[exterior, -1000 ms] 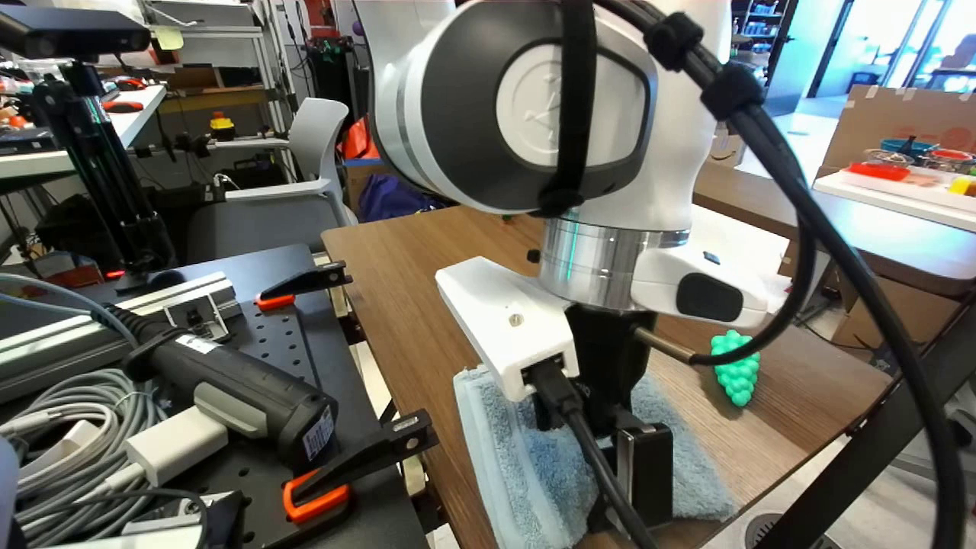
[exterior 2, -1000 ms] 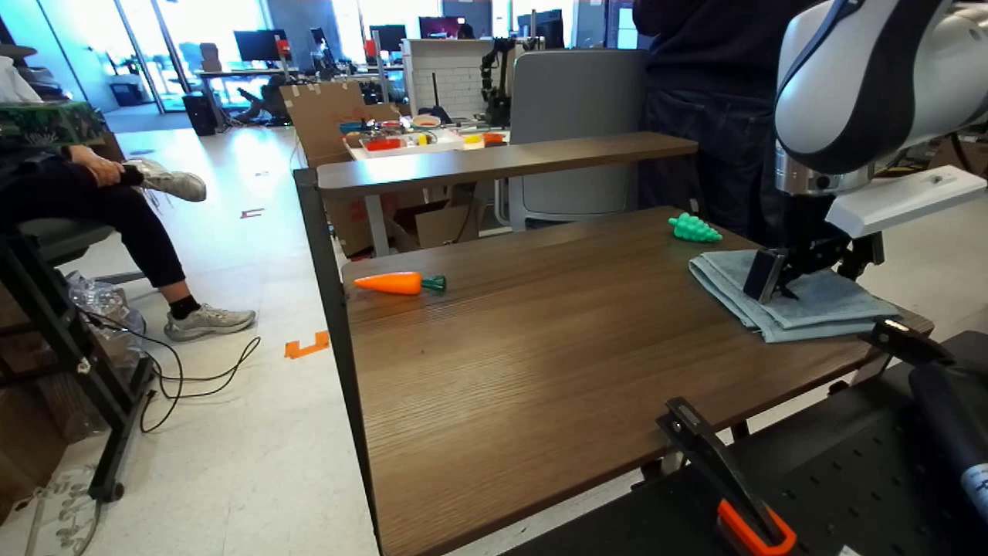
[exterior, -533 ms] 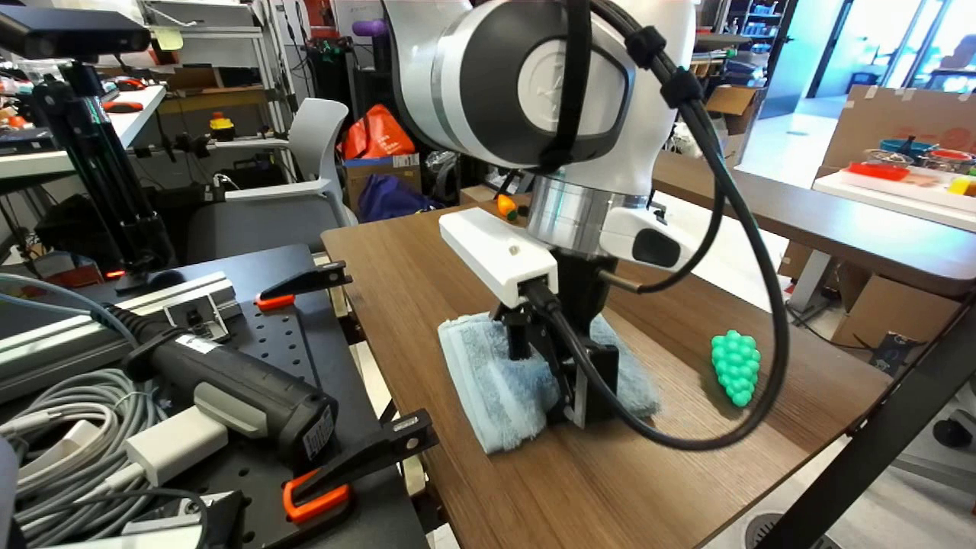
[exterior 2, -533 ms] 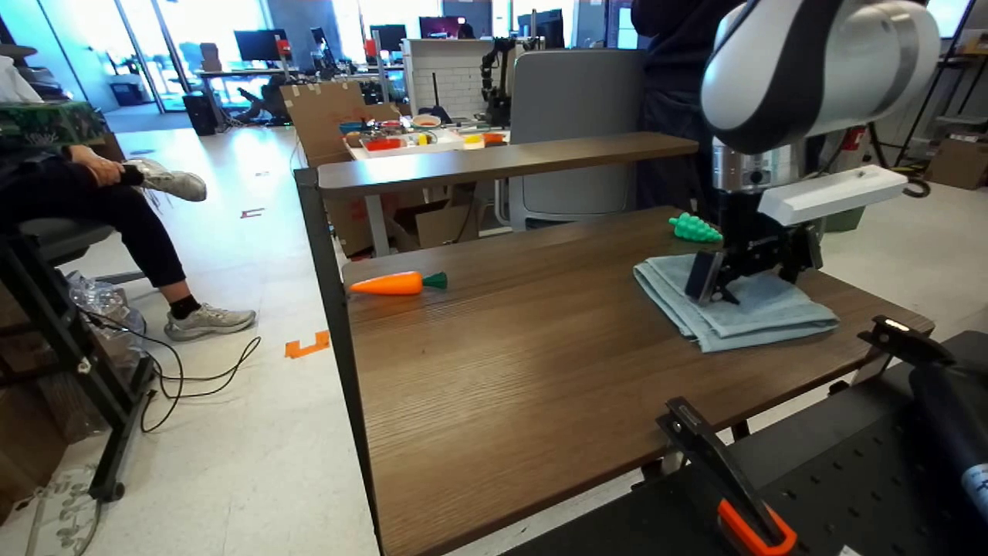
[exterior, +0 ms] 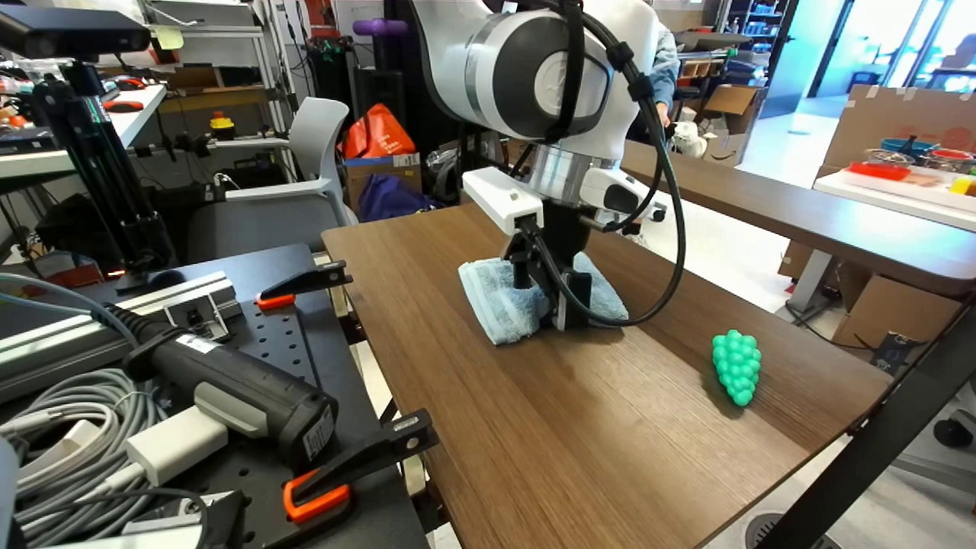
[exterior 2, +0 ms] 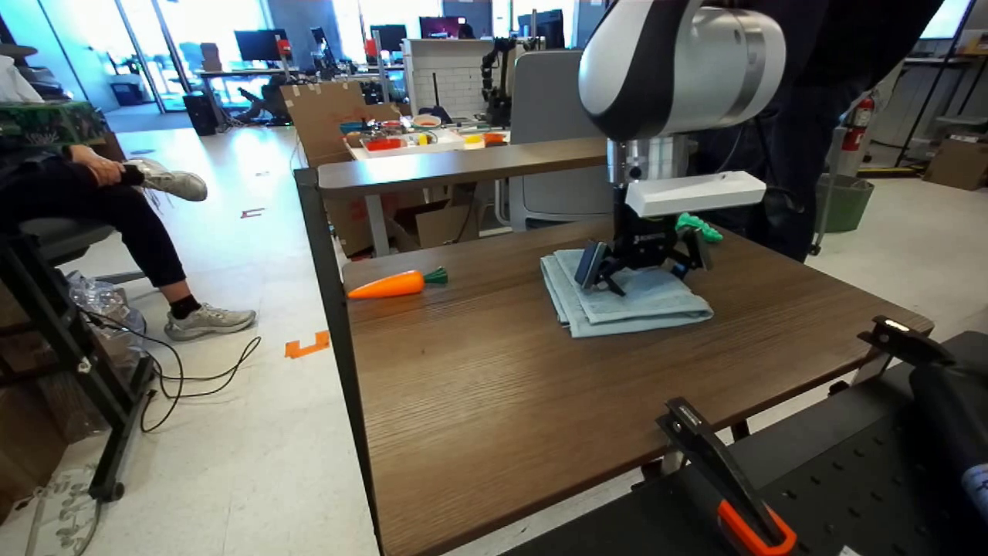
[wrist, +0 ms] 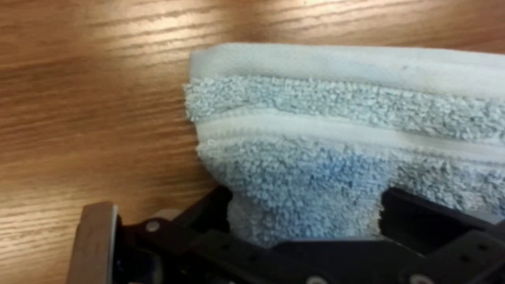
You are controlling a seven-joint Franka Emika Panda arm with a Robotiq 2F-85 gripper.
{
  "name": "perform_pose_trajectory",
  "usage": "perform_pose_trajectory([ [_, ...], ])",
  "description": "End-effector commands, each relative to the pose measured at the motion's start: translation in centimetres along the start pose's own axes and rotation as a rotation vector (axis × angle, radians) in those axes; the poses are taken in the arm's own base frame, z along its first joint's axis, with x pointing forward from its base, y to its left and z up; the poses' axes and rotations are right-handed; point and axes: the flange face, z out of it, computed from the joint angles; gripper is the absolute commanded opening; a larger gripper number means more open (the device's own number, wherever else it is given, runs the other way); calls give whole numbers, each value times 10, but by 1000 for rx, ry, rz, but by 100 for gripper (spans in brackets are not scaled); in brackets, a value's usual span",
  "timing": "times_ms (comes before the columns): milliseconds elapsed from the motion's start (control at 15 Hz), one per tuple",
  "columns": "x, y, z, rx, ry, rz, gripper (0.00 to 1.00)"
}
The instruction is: Wipe the cloth on the table
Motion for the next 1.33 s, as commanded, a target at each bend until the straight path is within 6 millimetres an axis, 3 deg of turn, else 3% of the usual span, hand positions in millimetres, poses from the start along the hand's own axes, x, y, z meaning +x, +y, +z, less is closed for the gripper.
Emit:
perform_pose_trajectory([
  [0,31,-19,15,10,32,46,100],
  [200,36,-20,13,10,53,48,100],
  [333,28,-14,10,7,49,24,100],
  [467,8,-3,3,-19,22,-10,100],
  [1067,-91,68,-81,30,187,-101,100],
  [1133,-57,54,-58,15,146,-91,100],
  [1267,-77,68,-74,20,163,-88,100],
])
